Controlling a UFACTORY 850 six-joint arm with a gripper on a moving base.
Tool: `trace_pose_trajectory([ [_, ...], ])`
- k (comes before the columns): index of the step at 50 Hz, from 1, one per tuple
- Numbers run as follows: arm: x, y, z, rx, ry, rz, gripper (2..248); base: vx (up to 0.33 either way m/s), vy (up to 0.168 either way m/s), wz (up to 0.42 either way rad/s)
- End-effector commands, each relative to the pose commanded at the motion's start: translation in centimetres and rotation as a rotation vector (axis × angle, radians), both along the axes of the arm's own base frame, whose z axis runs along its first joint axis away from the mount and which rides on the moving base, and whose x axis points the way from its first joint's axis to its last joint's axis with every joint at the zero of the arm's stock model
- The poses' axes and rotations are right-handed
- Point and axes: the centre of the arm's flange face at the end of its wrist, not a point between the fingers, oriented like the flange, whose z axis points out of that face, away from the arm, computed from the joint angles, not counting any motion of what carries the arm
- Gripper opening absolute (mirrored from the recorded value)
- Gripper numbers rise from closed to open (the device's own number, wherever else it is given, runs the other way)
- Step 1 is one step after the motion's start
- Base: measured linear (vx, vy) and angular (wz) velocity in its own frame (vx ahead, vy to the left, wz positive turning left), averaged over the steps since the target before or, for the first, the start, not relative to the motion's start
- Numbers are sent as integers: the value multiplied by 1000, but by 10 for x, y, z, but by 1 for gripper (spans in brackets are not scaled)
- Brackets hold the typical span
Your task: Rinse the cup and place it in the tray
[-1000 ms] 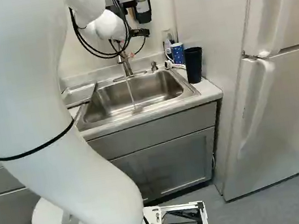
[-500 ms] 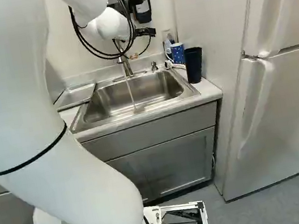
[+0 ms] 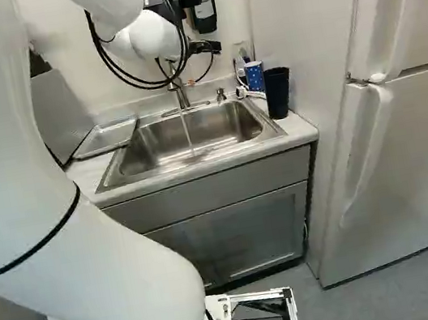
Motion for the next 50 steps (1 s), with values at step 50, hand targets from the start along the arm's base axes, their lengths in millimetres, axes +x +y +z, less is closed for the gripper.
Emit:
trace_pose_trajectory([
  [50, -76, 34, -5, -1, -12, 57, 247, 0, 0, 0],
])
